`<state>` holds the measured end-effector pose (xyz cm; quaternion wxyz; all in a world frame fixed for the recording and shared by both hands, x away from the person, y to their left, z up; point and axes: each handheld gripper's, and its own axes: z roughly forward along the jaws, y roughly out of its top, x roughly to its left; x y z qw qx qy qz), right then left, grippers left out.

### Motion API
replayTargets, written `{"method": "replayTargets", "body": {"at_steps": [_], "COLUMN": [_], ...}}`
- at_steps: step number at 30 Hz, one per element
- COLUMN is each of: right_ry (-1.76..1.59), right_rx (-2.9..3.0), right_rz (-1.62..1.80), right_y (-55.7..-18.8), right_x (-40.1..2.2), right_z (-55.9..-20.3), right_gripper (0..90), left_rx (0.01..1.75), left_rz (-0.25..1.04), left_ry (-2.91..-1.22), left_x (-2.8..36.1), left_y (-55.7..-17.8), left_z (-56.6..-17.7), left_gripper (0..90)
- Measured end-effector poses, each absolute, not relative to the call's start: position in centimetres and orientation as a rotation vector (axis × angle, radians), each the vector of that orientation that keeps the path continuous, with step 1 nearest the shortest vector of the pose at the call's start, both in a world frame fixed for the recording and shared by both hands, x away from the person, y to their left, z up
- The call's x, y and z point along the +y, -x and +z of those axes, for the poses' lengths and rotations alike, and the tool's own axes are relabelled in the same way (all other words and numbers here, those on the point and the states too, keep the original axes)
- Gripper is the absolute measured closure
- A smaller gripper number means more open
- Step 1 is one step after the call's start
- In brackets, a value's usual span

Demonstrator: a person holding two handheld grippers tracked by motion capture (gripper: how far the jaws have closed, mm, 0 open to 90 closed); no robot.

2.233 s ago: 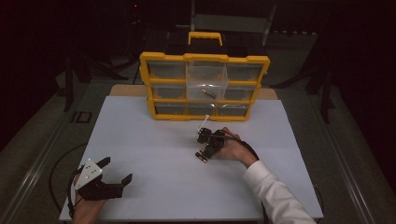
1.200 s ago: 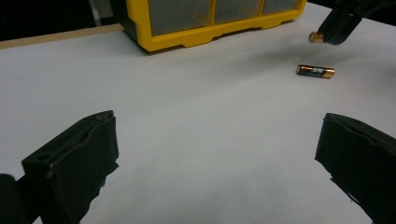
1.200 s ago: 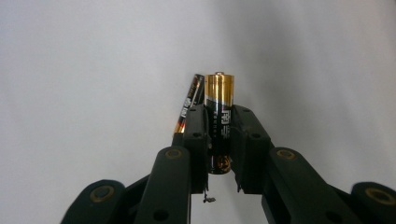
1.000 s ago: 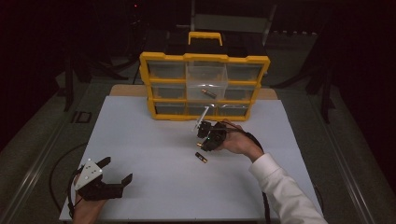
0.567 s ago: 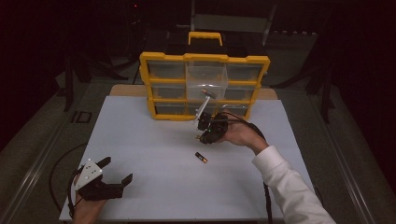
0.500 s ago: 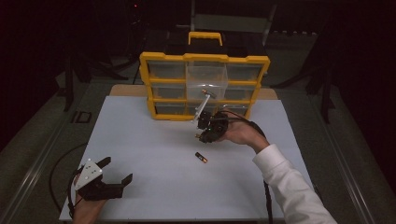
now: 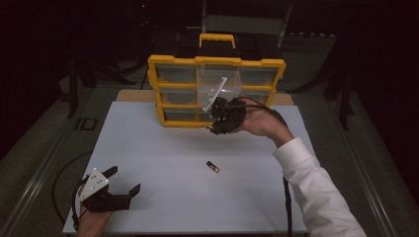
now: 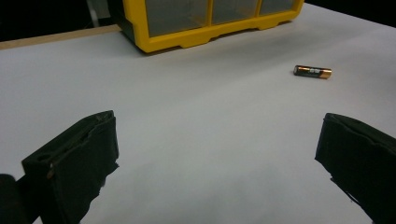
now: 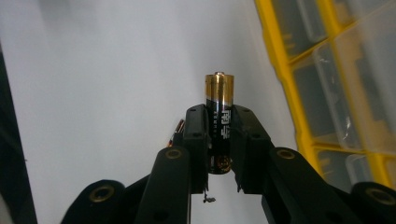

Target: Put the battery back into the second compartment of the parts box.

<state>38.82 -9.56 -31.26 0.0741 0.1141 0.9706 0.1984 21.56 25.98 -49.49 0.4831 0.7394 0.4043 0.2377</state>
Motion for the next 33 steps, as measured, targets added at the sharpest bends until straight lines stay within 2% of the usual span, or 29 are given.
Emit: {"method": "replayTargets", "body": {"at_steps": [33], "right_ry": [-0.51], "right_rx": [2.757], "right_rz": [0.802], "right_y": [-41.8], "right_x": [-11.0], "right_z": [-21.0], "right_gripper": [76.8], "left_rx": [0.992], "left_rz": [0.574], "left_ry": [-1.801], "left_x": [26.1], "left_y": [-21.6], "left_z": [-49.5], "left_gripper": [0.1]}}
